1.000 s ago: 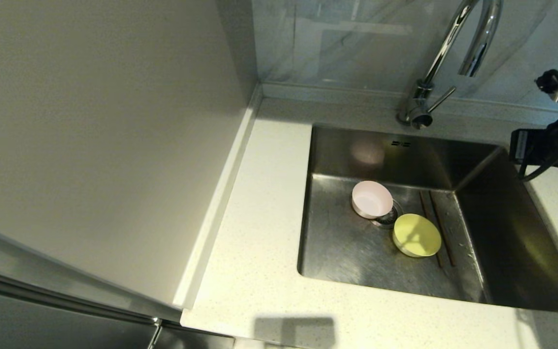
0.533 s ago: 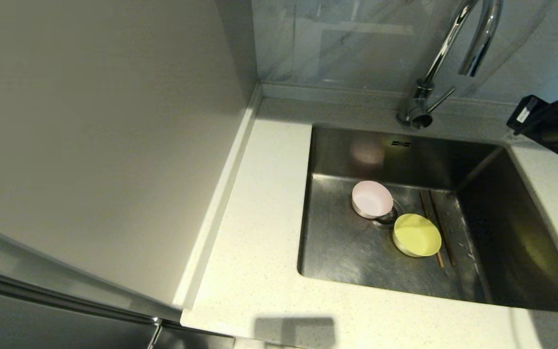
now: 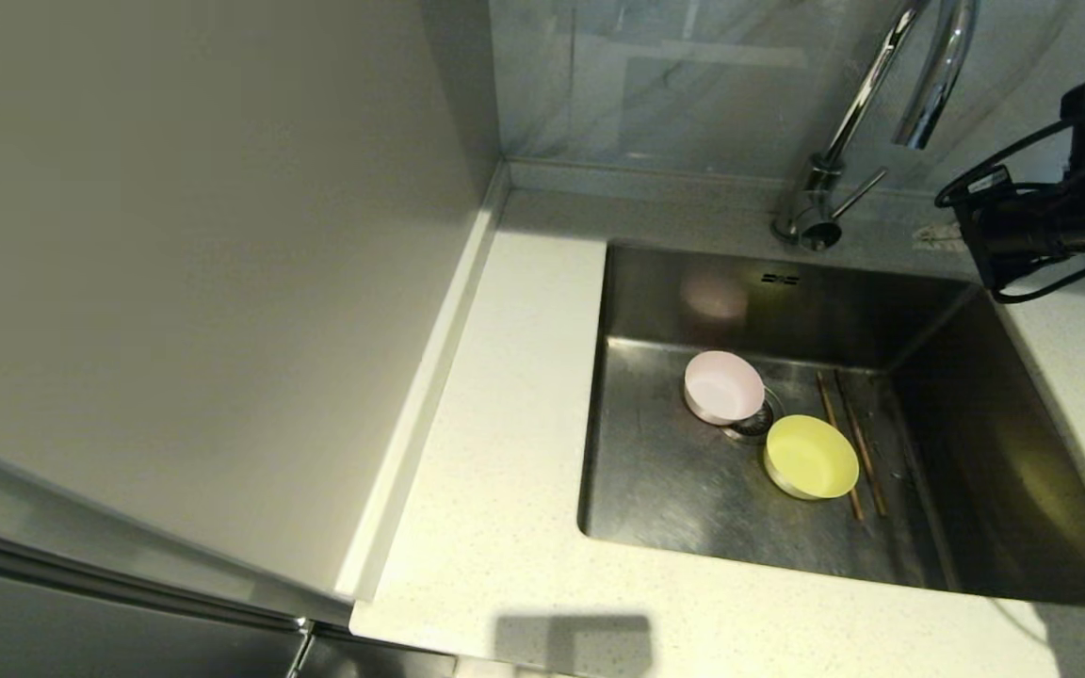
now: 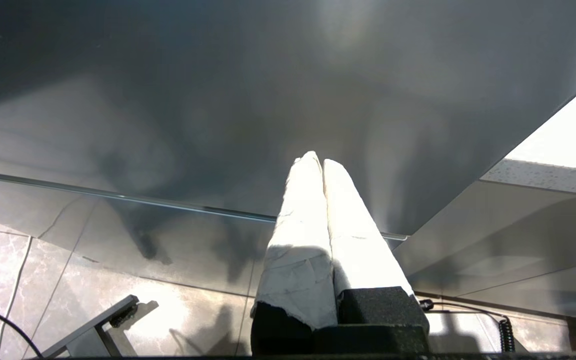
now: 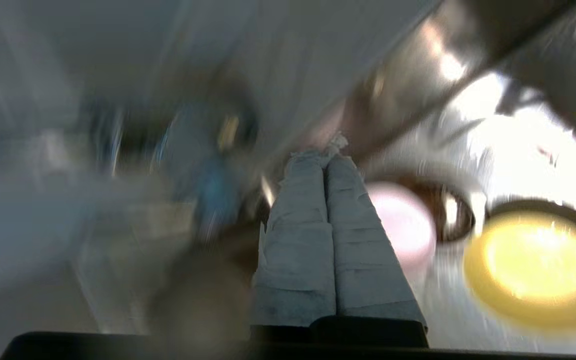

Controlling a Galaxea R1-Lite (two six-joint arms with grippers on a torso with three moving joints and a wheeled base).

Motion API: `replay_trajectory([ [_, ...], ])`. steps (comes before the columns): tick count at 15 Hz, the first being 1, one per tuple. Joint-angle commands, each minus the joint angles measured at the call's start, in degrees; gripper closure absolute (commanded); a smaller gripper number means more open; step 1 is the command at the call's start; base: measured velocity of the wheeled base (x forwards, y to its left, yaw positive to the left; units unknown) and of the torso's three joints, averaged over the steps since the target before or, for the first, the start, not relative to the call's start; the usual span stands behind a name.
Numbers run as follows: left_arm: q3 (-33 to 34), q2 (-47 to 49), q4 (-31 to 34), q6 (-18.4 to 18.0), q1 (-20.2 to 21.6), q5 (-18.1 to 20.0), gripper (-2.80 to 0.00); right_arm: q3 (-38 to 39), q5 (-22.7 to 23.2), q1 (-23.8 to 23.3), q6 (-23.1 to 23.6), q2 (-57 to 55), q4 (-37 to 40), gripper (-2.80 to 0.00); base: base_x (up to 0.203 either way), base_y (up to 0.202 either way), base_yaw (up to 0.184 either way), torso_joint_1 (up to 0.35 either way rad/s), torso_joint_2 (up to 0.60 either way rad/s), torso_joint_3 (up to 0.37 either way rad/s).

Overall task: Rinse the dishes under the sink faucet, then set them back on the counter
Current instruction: Turn on the faucet

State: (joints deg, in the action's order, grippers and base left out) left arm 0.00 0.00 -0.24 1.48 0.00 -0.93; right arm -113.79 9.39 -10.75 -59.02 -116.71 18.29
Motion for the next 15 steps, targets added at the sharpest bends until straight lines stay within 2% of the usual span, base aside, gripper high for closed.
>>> replay_trajectory([
  [1, 0.0, -0.2, 0.0, 0.0, 0.0, 0.0, 0.00, -0.6, 0.4, -3.0, -1.4, -4.1, -4.1, 0.00, 0.000, 0.000, 0.000, 0.000, 0.00, 0.000],
  [3, 0.0, -0.2, 0.0, 0.0, 0.0, 0.0, 0.00, -0.6, 4.8, -5.1, -4.7, -4.3, -10.9, 0.00, 0.000, 0.000, 0.000, 0.000, 0.00, 0.000],
  [6, 0.0, -0.2, 0.0, 0.0, 0.0, 0.0, 0.00, -0.6, 15.5, -7.5, -19.1, -4.3, -20.3, 0.00, 0.000, 0.000, 0.000, 0.000, 0.00, 0.000],
  [8, 0.0, -0.2, 0.0, 0.0, 0.0, 0.0, 0.00, -0.6, 20.0, -7.7, -25.1, -4.6, -23.7, 0.00, 0.000, 0.000, 0.000, 0.000, 0.00, 0.000],
  [13, 0.0, -0.2, 0.0, 0.0, 0.0, 0.0, 0.00, -0.6, 24.3, -7.2, -26.9, -6.3, -23.9, 0.00, 0.000, 0.000, 0.000, 0.000, 0.00, 0.000],
  [15, 0.0, -0.2, 0.0, 0.0, 0.0, 0.0, 0.00, -0.6, 26.3, -6.2, -27.0, -6.7, -26.4, 0.00, 0.000, 0.000, 0.000, 0.000, 0.00, 0.000],
])
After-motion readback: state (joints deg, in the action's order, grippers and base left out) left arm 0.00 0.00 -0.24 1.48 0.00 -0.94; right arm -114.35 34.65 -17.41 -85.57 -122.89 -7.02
